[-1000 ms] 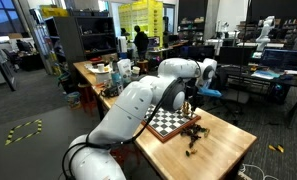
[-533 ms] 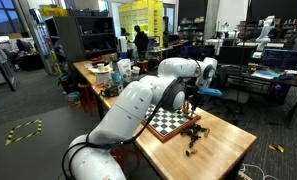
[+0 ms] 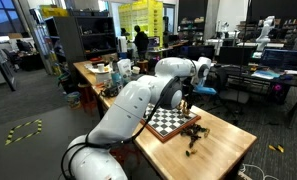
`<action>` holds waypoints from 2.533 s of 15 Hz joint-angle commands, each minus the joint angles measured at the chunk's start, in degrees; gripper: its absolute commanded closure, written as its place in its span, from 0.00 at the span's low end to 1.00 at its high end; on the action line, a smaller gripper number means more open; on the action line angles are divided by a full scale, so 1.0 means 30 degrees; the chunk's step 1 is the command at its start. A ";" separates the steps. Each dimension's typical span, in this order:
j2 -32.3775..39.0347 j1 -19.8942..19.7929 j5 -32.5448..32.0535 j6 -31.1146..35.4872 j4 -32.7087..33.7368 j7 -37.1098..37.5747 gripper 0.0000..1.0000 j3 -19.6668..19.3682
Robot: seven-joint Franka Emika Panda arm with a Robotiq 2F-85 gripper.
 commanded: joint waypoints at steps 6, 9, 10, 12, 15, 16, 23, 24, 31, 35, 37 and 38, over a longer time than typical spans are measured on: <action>-0.0048 0.0584 -0.0586 -0.0509 0.0366 -0.0220 0.97 -0.0166; -0.0208 0.0700 -0.0913 -0.0817 0.0193 -0.0107 0.97 -0.0243; -0.0252 0.0759 -0.1116 -0.0921 0.0162 -0.0021 0.97 -0.0282; -0.0300 0.0838 -0.1427 -0.1040 0.0127 0.0020 0.97 -0.0306; -0.0263 0.0933 -0.1720 -0.1089 0.0180 -0.0030 0.97 -0.0249; -0.0240 0.0983 -0.1818 -0.1147 0.0226 -0.0055 0.97 -0.0246; -0.0261 0.1263 -0.2749 -0.1269 0.0306 -0.0073 0.97 -0.0298; -0.0276 0.1243 -0.2802 -0.1179 0.0291 -0.0060 0.97 -0.0272; -0.0266 0.1219 -0.2838 -0.1046 0.0256 -0.0081 0.97 -0.0227; -0.0351 0.1241 -0.3051 -0.0938 0.0128 -0.0093 0.97 -0.0328; -0.0389 0.1306 -0.3369 -0.0777 0.0027 -0.0076 0.97 -0.0360; -0.0390 0.1338 -0.3523 -0.0703 -0.0014 -0.0049 0.97 -0.0358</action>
